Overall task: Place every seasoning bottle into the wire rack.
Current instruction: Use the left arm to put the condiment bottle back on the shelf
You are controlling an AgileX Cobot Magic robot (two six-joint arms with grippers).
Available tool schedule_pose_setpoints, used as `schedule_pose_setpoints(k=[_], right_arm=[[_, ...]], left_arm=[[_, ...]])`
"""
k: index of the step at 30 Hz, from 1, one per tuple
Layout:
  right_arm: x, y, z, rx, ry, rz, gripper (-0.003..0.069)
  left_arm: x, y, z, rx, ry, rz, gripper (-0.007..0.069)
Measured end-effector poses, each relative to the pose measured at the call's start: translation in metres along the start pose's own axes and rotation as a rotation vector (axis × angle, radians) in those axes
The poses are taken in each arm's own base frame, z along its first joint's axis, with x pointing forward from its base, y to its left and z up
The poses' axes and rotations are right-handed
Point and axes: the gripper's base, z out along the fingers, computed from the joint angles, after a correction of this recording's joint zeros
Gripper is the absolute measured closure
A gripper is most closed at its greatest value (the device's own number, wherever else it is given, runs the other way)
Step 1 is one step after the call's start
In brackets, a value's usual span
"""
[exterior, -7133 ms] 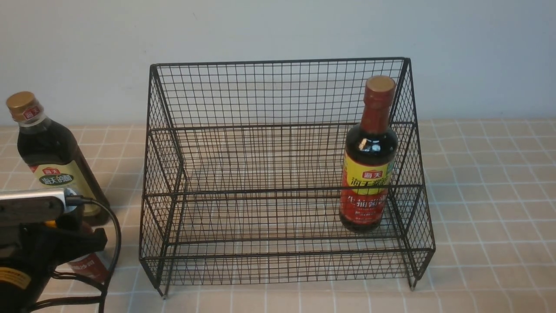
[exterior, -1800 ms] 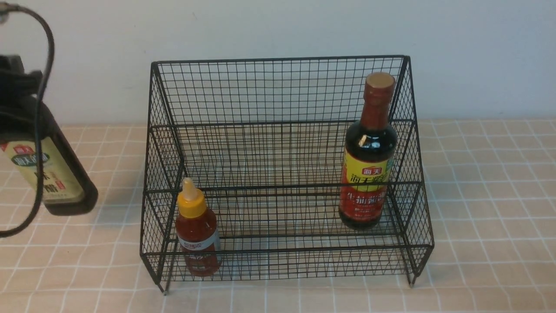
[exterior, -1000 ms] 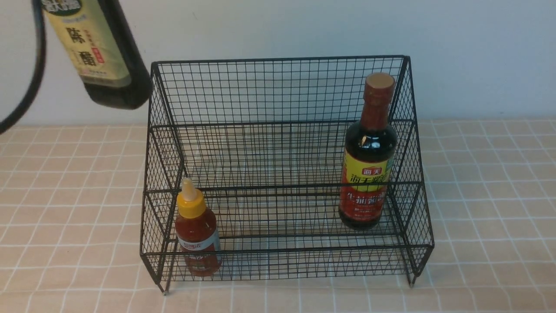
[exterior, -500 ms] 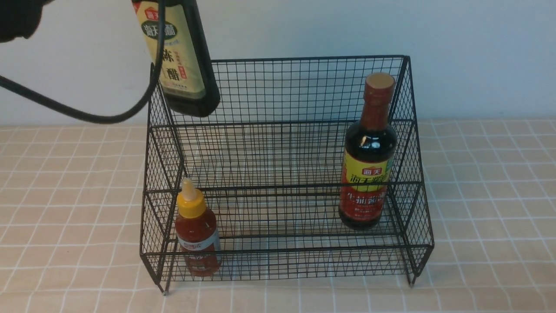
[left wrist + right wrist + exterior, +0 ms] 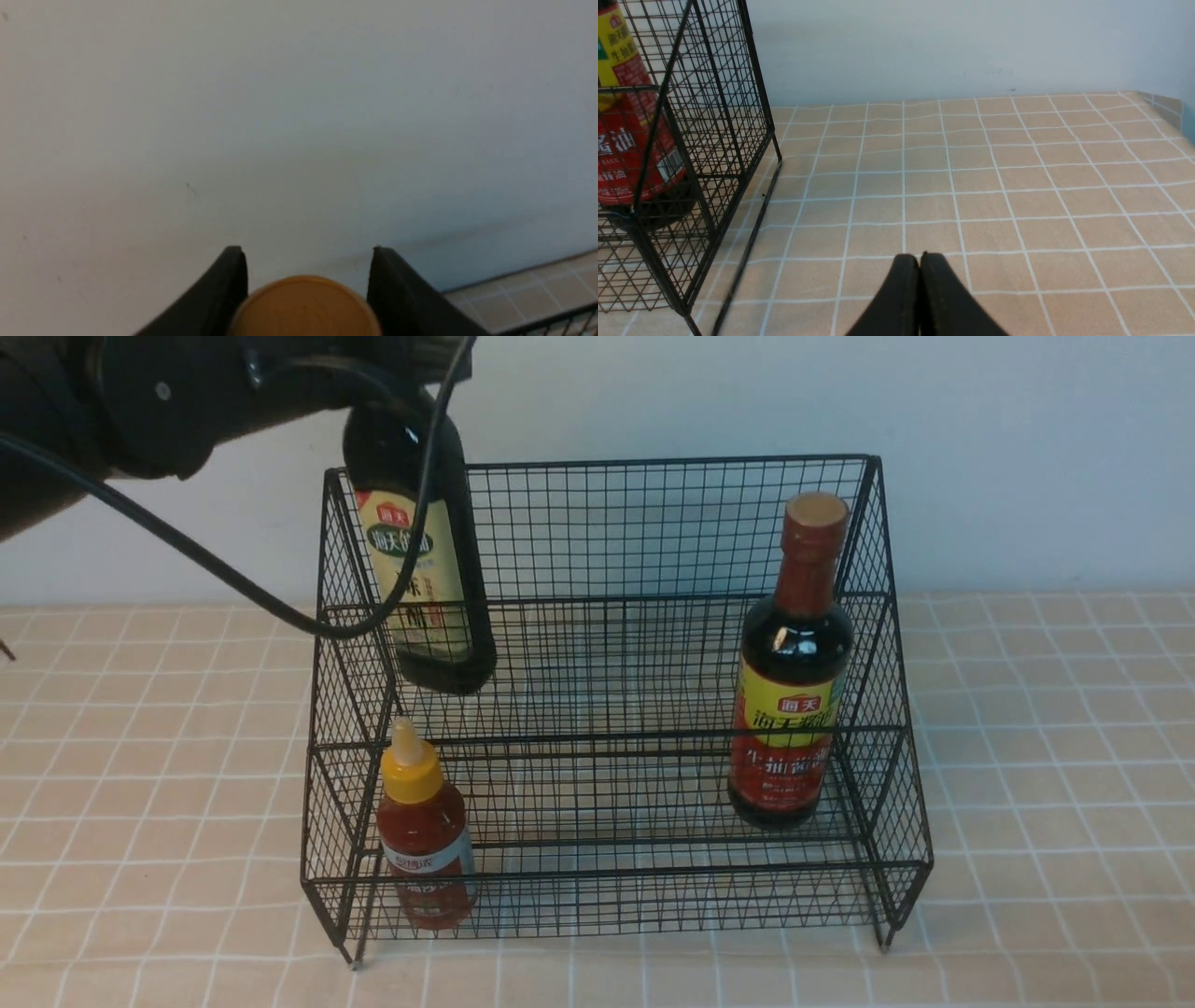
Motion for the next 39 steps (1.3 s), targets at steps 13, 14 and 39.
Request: schedule_pose_setpoints(k=[13, 14, 39], right_arm=[[0.000, 0.000, 0.000, 0.000, 0.000, 0.000, 0.0673], [0.000, 0.000, 0.000, 0.000, 0.000, 0.000, 0.0673], [0.000, 0.000, 0.000, 0.000, 0.000, 0.001, 0.0673]], left_arm=[[0.024, -0.001, 0.003, 0.013, 0.226, 0.058, 0.0323], [0.024, 0.000, 0.003, 0.013, 0.231, 0.060, 0.0323], [0.013, -0.001, -0.003, 0.006, 0.181, 0.017, 0.0074]])
